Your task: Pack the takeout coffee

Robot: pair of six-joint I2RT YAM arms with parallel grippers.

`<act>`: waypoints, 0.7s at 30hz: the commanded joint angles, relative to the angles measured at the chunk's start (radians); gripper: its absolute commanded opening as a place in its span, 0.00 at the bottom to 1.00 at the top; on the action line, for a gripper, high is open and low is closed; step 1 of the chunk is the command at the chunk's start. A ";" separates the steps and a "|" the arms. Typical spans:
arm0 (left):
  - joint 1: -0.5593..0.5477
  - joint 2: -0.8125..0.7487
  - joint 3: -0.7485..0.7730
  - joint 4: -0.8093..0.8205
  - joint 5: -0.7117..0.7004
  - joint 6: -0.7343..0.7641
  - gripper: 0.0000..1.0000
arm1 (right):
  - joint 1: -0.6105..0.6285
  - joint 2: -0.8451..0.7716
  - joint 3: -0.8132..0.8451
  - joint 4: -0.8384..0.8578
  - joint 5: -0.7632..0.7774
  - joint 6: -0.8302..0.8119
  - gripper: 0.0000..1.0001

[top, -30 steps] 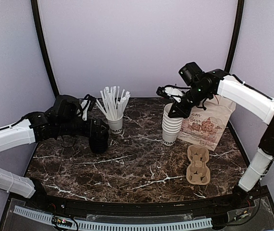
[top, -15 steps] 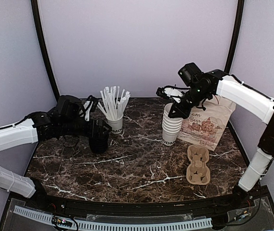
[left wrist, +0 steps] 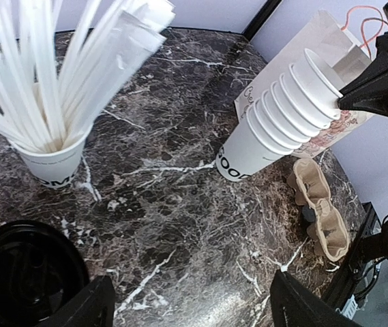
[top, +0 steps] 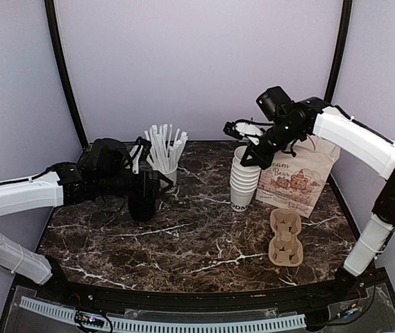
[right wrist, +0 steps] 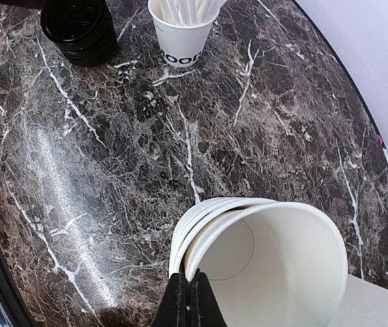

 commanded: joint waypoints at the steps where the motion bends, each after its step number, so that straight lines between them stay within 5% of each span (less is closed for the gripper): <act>1: -0.086 0.054 0.026 0.142 -0.005 -0.079 0.82 | 0.047 -0.044 0.036 0.024 -0.008 -0.008 0.00; 8: -0.155 0.151 0.073 0.321 0.024 -0.202 0.81 | 0.087 -0.045 0.071 0.012 0.031 -0.018 0.00; 21: -0.161 0.176 0.155 0.197 -0.033 -0.088 0.80 | 0.090 -0.134 0.250 0.001 0.124 -0.064 0.00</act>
